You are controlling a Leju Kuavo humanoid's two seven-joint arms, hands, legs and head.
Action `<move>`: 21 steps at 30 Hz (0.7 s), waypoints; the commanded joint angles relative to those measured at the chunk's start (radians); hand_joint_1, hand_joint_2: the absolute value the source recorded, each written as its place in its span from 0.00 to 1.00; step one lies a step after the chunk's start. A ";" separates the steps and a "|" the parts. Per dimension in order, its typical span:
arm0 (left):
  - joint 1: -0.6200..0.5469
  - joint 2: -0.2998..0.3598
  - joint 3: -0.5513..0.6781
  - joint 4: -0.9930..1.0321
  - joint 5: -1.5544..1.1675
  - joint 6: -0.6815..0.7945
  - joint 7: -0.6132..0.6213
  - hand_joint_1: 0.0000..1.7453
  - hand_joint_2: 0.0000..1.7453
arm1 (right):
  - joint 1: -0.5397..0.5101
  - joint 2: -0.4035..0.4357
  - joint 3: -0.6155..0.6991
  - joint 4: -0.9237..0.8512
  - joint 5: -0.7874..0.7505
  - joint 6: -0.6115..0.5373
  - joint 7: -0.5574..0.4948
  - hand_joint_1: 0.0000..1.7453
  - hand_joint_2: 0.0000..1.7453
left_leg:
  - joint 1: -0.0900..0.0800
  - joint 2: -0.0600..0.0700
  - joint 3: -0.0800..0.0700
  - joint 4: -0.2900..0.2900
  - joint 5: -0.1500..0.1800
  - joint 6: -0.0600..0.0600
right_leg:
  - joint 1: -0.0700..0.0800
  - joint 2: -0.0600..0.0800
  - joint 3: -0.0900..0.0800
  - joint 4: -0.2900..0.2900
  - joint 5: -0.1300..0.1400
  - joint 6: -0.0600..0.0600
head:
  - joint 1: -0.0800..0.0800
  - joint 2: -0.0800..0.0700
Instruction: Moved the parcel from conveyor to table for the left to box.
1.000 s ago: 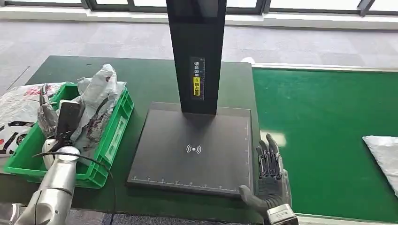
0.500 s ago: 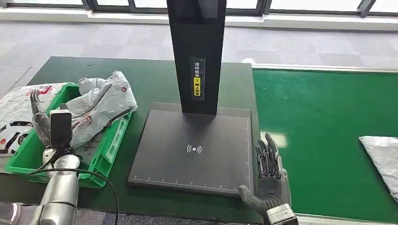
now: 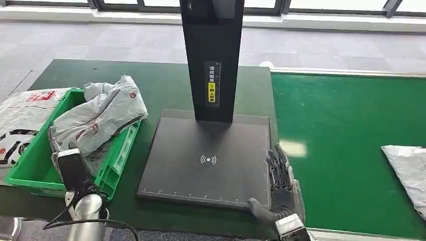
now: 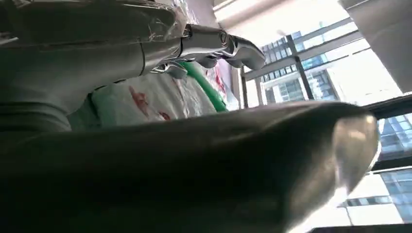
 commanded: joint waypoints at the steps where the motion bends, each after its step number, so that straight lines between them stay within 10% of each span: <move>1: 0.088 -0.131 -0.182 -0.272 0.246 -0.128 -0.135 0.00 0.00 | -0.086 -0.028 -0.163 0.039 0.153 -0.059 0.135 0.00 1.00 | 0.001 -0.001 -0.002 0.000 0.000 0.003 | 0.002 -0.003 -0.001 -0.002 0.000 -0.001 | 0.000 0.000; 8: 0.088 -0.131 -0.182 -0.272 0.246 -0.128 -0.135 0.00 0.00 | -0.086 -0.028 -0.163 0.039 0.153 -0.059 0.135 0.00 1.00 | 0.000 0.001 -0.008 -0.002 0.000 0.003 | 0.001 -0.001 0.000 -0.003 0.001 -0.002 | 0.000 0.000; 21: 0.118 -0.150 -0.303 -0.368 0.303 -0.351 -0.135 0.00 0.00 | -0.224 -0.389 -0.553 0.404 0.732 -0.182 0.470 0.00 1.00 | 0.000 -0.004 -0.004 -0.001 -0.001 0.005 | 0.001 -0.006 0.004 -0.006 0.000 0.000 | 0.000 0.000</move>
